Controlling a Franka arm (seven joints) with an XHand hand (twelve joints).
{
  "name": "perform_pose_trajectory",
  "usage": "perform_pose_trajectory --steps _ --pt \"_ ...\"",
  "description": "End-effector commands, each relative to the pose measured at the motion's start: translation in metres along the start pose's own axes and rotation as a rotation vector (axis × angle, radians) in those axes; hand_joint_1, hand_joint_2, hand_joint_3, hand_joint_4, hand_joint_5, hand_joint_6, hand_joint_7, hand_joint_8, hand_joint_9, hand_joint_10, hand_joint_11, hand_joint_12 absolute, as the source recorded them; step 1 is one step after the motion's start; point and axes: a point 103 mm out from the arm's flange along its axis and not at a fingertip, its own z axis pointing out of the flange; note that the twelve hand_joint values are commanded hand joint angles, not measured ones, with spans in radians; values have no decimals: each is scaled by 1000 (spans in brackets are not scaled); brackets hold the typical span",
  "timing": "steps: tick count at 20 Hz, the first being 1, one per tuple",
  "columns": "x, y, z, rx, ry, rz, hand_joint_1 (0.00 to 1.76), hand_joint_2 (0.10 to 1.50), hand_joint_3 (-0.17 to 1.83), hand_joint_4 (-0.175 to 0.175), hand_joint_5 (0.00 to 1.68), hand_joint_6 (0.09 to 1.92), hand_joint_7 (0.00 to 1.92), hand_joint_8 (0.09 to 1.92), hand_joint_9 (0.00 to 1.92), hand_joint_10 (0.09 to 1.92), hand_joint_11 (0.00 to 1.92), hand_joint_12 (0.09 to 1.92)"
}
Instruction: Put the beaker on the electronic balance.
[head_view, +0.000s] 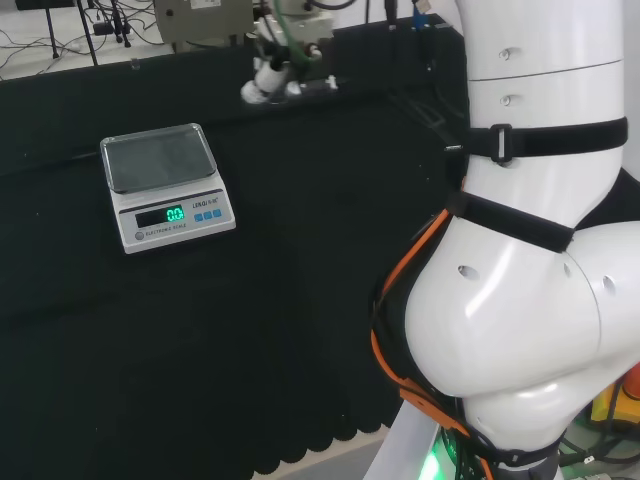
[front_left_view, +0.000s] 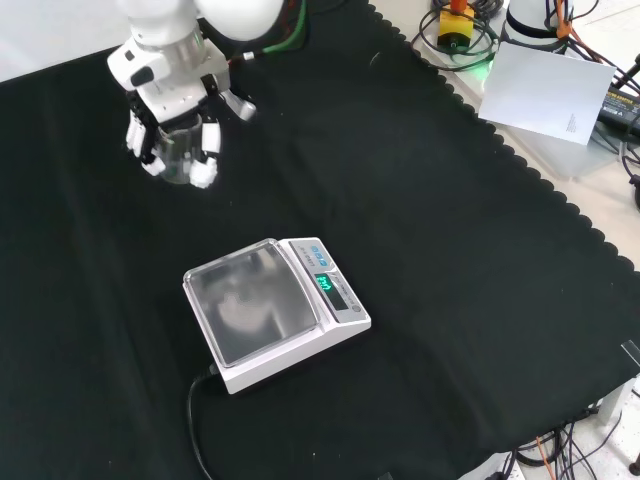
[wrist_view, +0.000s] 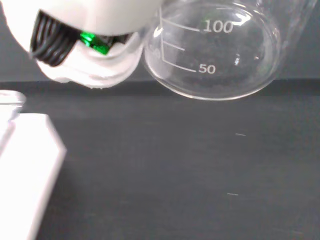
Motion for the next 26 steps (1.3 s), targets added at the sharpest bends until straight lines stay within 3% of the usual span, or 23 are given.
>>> perform_pose_trajectory --steps 1,6,10,18,23,24,26 --pt "108 0 -18 17 -1 -115 1190 590 859 -175 1178 931 1267 1261 1554 634 1608 568" --pt "163 2 2 64 -8 -200 1191 590 858 -175 1180 927 1265 1258 1555 632 1608 566" --pt "189 4 23 110 -22 -237 1191 590 856 -175 1181 923 1259 1256 1557 630 1610 564" --pt "185 7 49 165 -42 -214 1191 589 854 -175 1184 918 1254 1254 1559 628 1611 562" --pt "191 8 59 198 -41 -225 1191 590 849 -175 1188 907 1253 1247 1559 622 1616 560" --pt "192 8 61 205 -41 -228 1188 595 837 -162 1189 899 1245 1237 1557 613 1623 560" --pt "194 9 63 217 -41 -236 1174 619 796 -101 1181 892 1225 1216 1546 589 1621 565"
